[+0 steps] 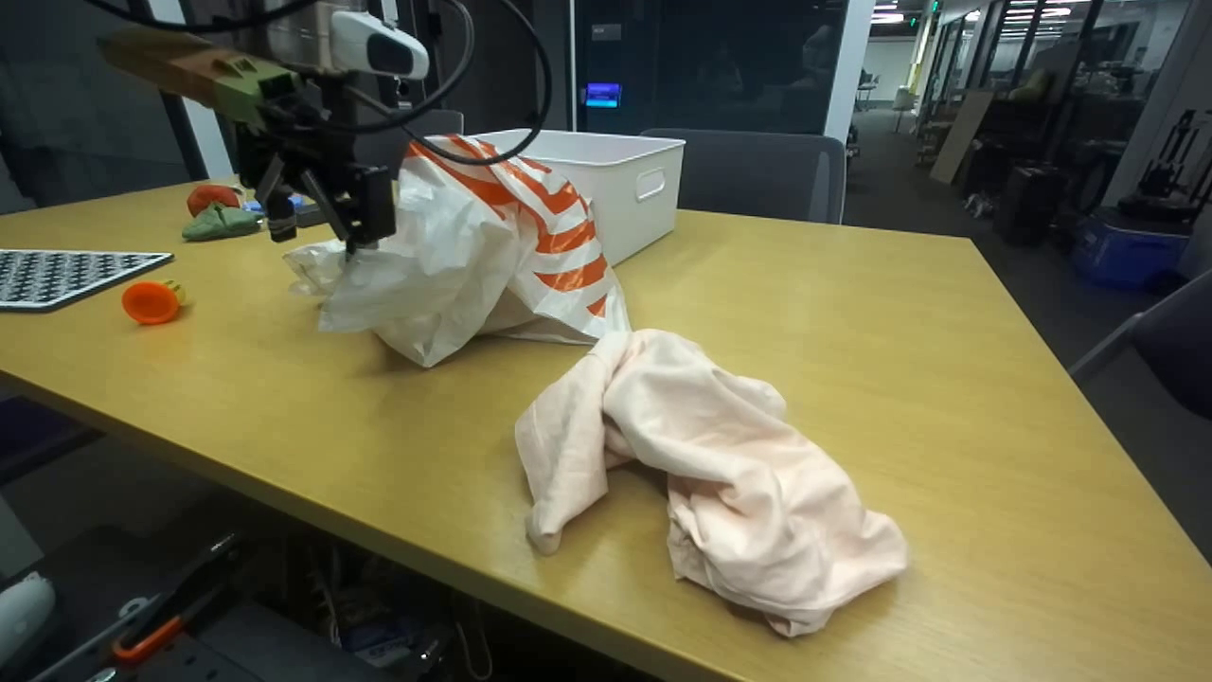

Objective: Remove the moose toy from the plastic

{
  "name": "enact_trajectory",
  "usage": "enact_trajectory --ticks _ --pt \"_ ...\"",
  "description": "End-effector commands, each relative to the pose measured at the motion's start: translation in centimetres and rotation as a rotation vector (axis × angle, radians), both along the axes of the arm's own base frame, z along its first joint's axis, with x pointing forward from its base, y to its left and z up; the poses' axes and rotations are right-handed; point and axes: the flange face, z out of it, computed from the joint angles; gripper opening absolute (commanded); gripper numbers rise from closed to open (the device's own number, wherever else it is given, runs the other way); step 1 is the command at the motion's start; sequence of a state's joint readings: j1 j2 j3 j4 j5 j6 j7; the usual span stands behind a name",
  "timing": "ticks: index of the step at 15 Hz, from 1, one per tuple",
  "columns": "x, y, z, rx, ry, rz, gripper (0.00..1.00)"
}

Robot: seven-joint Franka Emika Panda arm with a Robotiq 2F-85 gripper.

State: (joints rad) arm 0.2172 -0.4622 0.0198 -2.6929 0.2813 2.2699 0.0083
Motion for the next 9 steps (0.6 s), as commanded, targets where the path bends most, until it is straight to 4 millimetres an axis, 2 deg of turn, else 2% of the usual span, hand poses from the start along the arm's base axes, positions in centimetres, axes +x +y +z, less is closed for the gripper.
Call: enact_trajectory --ticks 1,4,7,9 --pt "1.6 -0.5 -1.3 -0.044 -0.051 0.01 1.0" --pt "2.3 -1.3 -0.7 -0.034 -0.101 -0.011 1.0" --pt "3.2 -1.7 -1.3 -0.084 -0.183 -0.027 1.0" --pt "3.7 -2.3 -2.5 -0.141 -0.226 -0.011 1.0"
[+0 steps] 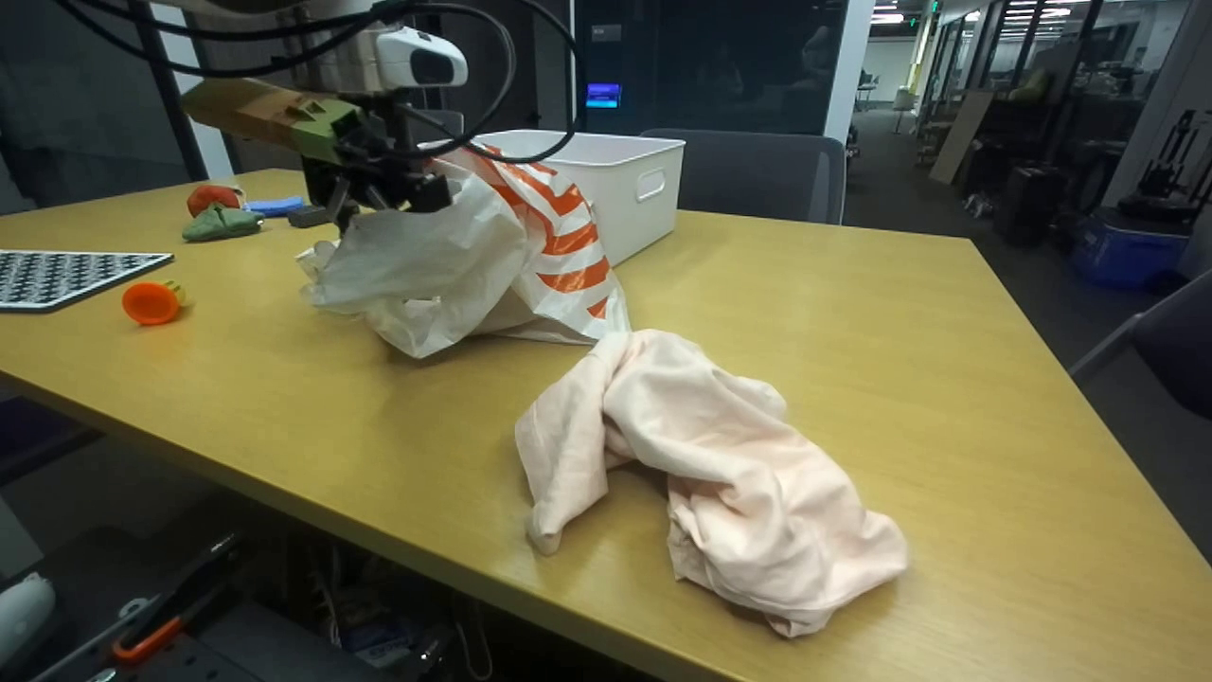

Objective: Remove the moose toy from the plastic

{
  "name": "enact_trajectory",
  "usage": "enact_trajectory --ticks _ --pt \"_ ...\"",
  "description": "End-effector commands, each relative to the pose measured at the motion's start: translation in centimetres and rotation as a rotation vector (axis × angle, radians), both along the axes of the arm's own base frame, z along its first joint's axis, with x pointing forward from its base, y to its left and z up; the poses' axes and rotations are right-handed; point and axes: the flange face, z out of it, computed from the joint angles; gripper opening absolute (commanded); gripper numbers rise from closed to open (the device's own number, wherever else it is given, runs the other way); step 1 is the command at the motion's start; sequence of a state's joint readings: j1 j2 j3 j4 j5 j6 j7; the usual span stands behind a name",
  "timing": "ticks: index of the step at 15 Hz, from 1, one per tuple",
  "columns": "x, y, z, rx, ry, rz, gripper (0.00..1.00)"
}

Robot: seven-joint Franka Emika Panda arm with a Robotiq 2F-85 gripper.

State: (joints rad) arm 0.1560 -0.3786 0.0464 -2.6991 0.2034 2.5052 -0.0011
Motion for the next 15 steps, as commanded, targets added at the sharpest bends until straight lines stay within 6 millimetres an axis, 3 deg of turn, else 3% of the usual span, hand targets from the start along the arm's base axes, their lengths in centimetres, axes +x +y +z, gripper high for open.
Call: enact_trajectory --ticks 1,4,7,12,15 --pt "1.0 -1.0 -1.9 -0.104 -0.078 0.014 1.0" --pt "1.4 -2.2 -3.7 -0.217 -0.122 0.026 1.0" --pt "1.8 -2.3 -3.7 -0.327 -0.198 0.041 1.0" --pt "2.4 0.6 -1.9 -0.26 -0.316 0.028 1.0" --pt "3.4 1.7 -2.9 -0.151 -0.315 0.016 1.0"
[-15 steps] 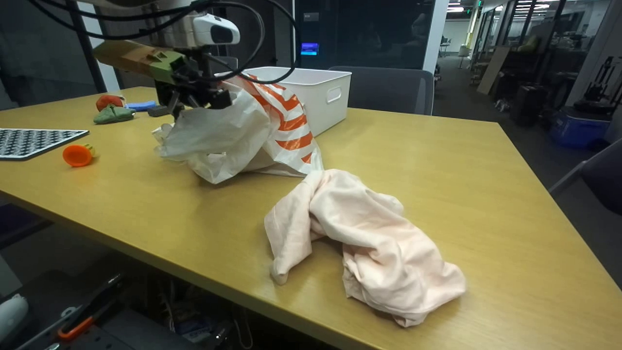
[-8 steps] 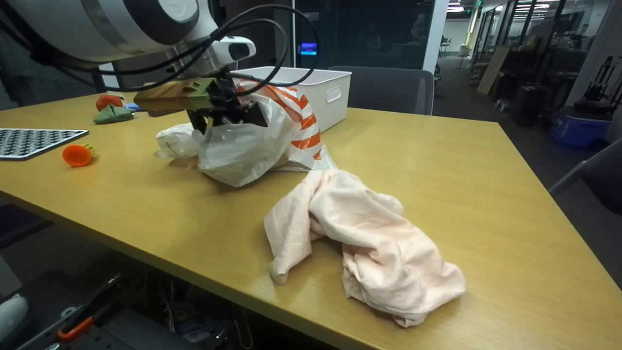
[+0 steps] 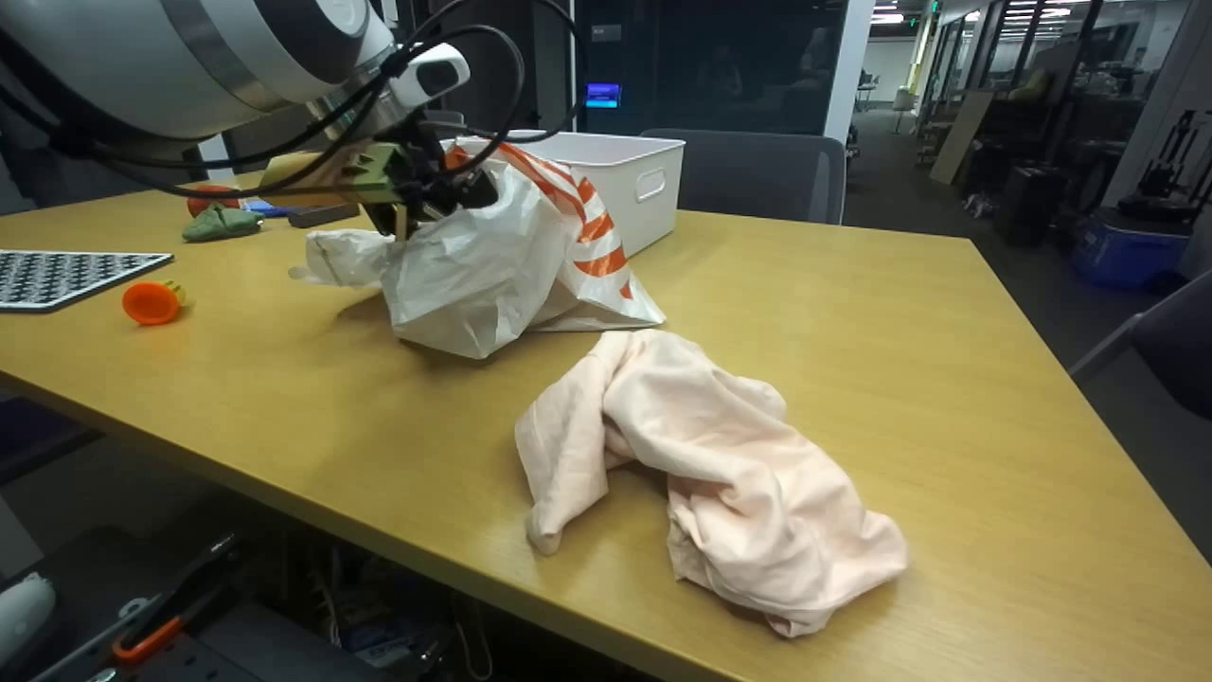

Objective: Remove the moose toy from the plastic

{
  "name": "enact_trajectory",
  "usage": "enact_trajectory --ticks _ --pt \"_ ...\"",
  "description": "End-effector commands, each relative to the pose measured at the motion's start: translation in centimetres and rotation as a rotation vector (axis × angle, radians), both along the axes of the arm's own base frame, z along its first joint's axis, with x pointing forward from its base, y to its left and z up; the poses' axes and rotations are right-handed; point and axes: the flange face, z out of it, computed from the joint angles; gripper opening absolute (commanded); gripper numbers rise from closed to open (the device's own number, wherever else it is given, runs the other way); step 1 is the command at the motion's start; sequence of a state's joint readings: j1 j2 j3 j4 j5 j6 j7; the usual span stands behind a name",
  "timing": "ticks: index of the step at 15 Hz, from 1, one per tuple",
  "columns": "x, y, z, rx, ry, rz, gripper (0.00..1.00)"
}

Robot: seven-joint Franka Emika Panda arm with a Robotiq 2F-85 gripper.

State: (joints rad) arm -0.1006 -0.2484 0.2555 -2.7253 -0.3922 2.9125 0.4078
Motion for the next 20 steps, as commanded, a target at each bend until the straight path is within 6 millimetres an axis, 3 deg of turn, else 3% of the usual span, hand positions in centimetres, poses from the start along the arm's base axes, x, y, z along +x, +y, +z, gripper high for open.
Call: enact_trajectory --ticks 1,5,11,16,20 --pt "1.6 1.2 -0.8 0.115 -0.011 -0.005 1.0" --pt "3.2 1.7 -2.4 0.164 0.025 -0.013 1.0" --pt "5.7 1.3 0.2 0.086 -0.034 0.062 1.0" --pt "7.0 0.9 -2.6 0.014 0.08 0.141 1.0" --pt "7.7 -1.2 -3.5 -0.16 0.153 0.219 1.0"
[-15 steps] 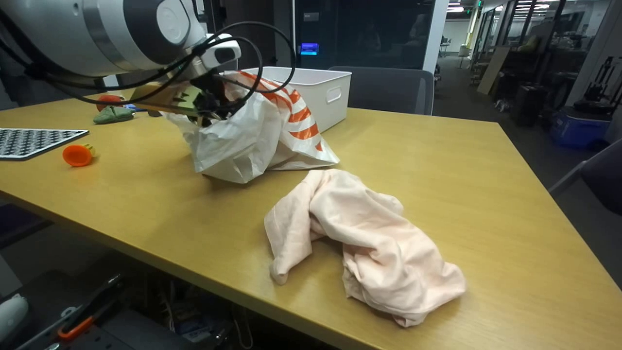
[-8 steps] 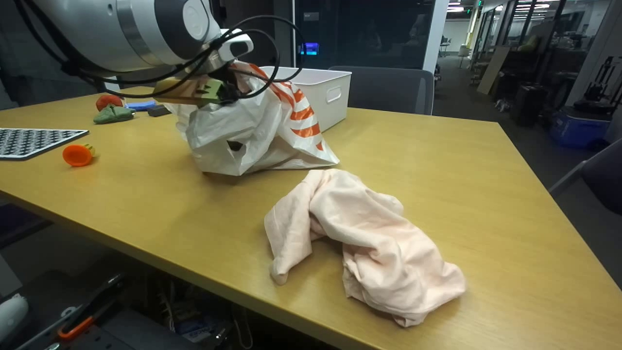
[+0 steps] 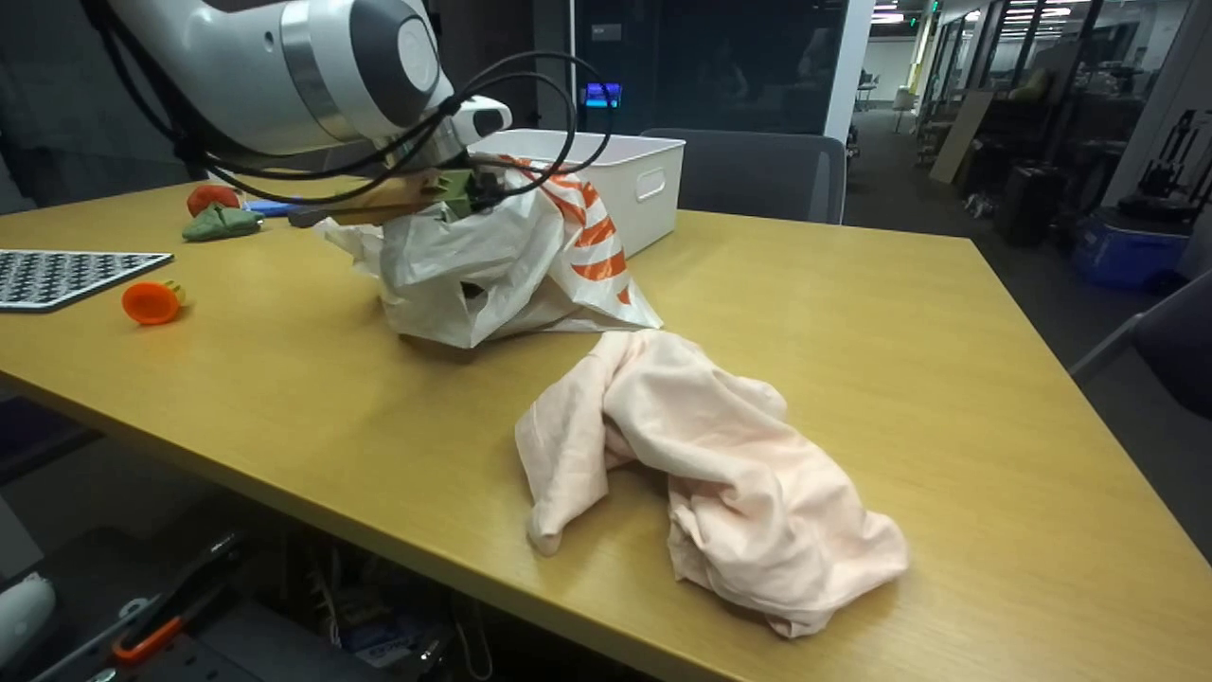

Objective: Remove the moose toy from the plastic

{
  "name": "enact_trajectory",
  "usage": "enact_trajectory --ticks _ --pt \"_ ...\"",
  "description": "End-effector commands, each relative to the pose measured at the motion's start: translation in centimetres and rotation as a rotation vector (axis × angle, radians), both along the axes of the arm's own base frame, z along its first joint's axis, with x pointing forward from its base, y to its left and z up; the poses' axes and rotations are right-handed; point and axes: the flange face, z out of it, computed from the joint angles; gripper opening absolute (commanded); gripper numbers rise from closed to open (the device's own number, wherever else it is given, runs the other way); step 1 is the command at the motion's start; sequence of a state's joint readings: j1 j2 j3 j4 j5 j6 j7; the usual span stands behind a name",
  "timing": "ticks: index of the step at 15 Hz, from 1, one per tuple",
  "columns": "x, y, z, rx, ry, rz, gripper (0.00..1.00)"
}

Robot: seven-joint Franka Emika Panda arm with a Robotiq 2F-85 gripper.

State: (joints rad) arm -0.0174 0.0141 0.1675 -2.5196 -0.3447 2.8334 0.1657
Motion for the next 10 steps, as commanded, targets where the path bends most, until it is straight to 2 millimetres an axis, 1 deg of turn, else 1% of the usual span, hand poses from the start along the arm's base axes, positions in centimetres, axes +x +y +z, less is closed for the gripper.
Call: enact_trajectory --ticks 1,3,5,7,10 --pt "1.9 -1.9 0.4 -0.16 0.0 0.087 1.0" --pt "2.4 -2.6 0.6 -0.243 -0.031 0.134 1.0" --pt "2.9 -3.0 0.0 -0.291 -0.039 0.159 1.0" --pt "3.2 -3.0 -0.6 -0.288 -0.041 0.167 1.0" --pt "4.1 -3.2 -2.1 -0.225 -0.002 0.154 1.0"
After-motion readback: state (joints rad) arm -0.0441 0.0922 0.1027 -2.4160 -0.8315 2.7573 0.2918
